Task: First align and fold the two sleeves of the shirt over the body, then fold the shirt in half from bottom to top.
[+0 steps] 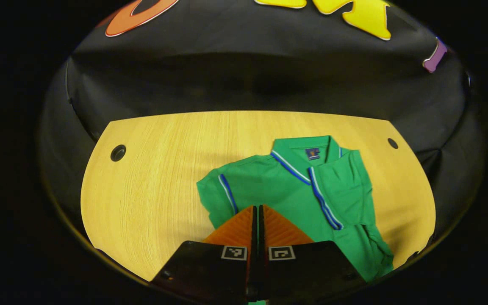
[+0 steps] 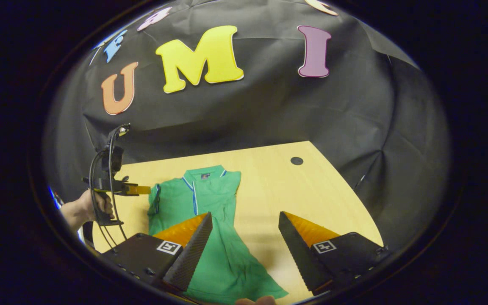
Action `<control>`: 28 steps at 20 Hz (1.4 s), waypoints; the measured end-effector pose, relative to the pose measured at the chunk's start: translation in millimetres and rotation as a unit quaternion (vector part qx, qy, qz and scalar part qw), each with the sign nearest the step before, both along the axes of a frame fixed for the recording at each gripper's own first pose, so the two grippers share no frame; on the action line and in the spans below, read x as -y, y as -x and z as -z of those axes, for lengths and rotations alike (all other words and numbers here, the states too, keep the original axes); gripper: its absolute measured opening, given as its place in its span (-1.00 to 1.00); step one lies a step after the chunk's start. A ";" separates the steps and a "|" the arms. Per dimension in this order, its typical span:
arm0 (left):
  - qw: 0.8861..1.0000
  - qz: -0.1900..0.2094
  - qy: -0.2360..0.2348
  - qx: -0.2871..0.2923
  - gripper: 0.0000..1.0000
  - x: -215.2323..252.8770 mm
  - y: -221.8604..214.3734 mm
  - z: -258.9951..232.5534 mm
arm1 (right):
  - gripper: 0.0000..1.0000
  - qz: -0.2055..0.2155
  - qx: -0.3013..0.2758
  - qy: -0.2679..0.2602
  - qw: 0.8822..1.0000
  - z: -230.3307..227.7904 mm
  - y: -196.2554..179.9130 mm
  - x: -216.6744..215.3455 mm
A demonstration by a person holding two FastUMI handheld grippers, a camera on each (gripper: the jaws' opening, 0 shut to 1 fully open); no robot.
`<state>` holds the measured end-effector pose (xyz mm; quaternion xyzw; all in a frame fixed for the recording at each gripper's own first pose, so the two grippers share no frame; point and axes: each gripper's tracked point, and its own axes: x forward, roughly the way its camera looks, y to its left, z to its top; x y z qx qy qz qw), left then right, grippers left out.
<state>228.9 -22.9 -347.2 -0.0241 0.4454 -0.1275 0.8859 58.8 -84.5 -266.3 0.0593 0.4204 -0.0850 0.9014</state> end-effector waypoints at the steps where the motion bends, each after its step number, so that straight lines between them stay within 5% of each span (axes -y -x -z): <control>1: 1.000 0.006 0.006 0.006 -0.89 8.1 0.4 -7.3 | 0.93 0.000 0.003 -0.001 1.000 -1.2 0.9 -0.4; 5: 0.999 -0.029 -0.023 0.021 -0.89 -6.0 -1.7 -11.3 | 0.93 0.006 0.012 -0.004 1.000 -4.6 7.9 5.1; 11: 0.995 -0.079 0.010 -0.052 -0.79 -16.5 23.4 26.7 | 0.93 0.023 -0.022 -0.032 0.999 25.3 36.3 10.5; 16: 0.993 -0.086 -0.031 -0.077 1.00 -20.8 17.9 47.8 | 0.93 0.029 -0.035 -0.032 0.998 33.8 39.6 22.3; 25: 0.986 -0.071 -0.090 -0.122 0.87 -31.6 13.6 95.2 | 0.93 0.023 -0.067 -0.029 0.997 49.6 44.9 31.2; 28: 0.987 -0.070 -0.090 -0.115 -0.22 -37.6 9.5 97.3 | 0.93 0.024 -0.078 -0.044 0.996 55.5 45.8 23.3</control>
